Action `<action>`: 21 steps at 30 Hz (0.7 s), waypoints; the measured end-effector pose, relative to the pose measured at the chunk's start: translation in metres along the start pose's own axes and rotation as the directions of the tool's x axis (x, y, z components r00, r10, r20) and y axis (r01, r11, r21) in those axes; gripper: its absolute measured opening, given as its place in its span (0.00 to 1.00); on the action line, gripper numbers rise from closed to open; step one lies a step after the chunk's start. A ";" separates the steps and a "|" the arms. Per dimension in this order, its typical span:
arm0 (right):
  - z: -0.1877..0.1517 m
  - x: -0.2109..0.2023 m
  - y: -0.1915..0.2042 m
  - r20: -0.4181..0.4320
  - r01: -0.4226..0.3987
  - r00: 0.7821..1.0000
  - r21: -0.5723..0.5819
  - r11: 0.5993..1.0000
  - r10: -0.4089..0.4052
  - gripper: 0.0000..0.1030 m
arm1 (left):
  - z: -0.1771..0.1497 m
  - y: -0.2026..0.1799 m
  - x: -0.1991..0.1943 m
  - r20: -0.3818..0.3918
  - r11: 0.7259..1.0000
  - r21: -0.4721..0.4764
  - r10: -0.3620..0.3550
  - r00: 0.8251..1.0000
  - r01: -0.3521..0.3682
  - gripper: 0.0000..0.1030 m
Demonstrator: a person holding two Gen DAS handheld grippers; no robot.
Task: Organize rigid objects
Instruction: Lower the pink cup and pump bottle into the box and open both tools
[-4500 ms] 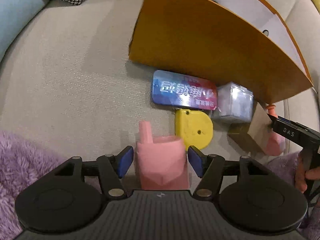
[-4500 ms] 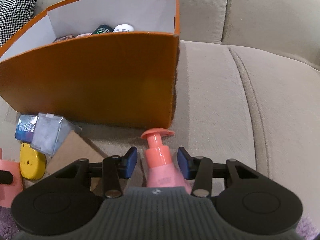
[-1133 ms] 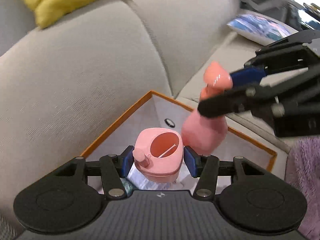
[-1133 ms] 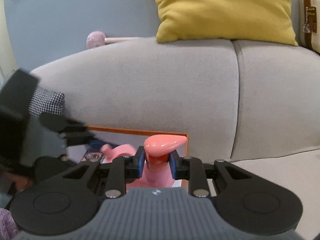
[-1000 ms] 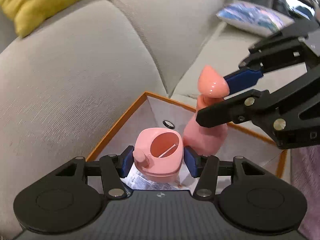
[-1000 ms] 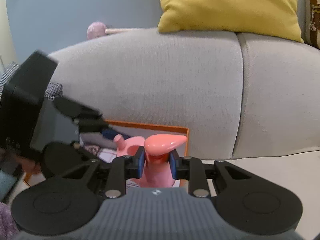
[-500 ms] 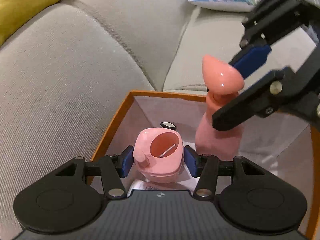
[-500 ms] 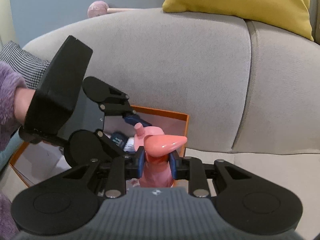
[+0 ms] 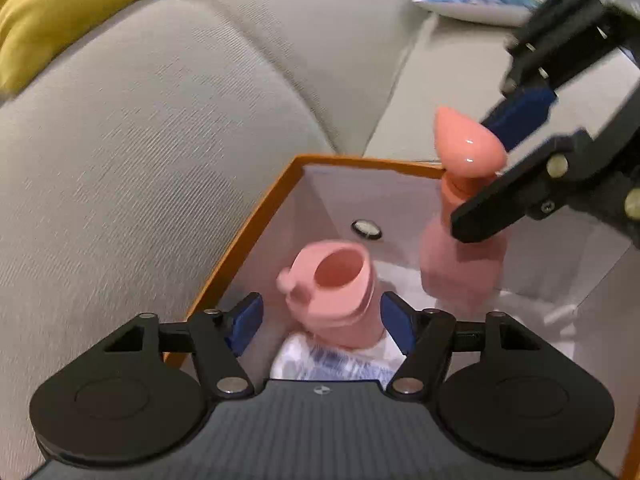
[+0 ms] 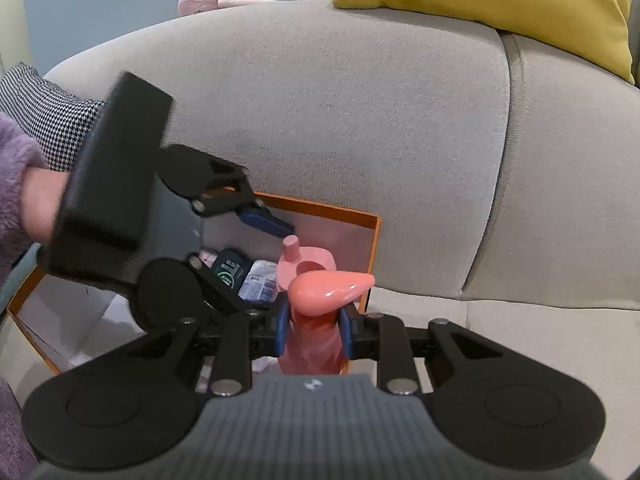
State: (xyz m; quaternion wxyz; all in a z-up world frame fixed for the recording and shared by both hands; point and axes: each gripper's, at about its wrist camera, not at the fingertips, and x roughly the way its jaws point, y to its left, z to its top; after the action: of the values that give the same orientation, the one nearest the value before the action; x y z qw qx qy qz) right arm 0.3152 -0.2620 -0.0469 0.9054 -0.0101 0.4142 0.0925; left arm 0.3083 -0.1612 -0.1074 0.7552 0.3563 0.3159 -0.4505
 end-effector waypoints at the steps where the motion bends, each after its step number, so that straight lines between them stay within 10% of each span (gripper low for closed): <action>1: 0.000 0.000 0.000 0.000 -0.001 1.000 -0.002 1.000 0.001 0.26 | -0.001 0.004 -0.002 -0.022 0.999 -0.047 -0.015 1.000 0.014 0.56; 9: -0.002 0.000 0.004 -0.001 0.004 1.000 -0.016 1.000 -0.004 0.25 | -0.014 0.022 -0.007 -0.025 0.961 -0.263 -0.096 0.995 0.087 0.35; 21: -0.003 0.010 0.004 -0.020 0.007 1.000 -0.052 0.999 -0.008 0.25 | -0.024 0.025 0.014 -0.007 0.964 -0.228 -0.141 0.990 0.136 0.19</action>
State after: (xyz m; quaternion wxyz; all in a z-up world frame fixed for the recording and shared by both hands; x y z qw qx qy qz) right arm 0.3188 -0.2569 -0.0566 0.9009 -0.0361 0.4209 0.0998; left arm 0.3327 -0.1392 -0.1260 0.7539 0.2501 0.3982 -0.4588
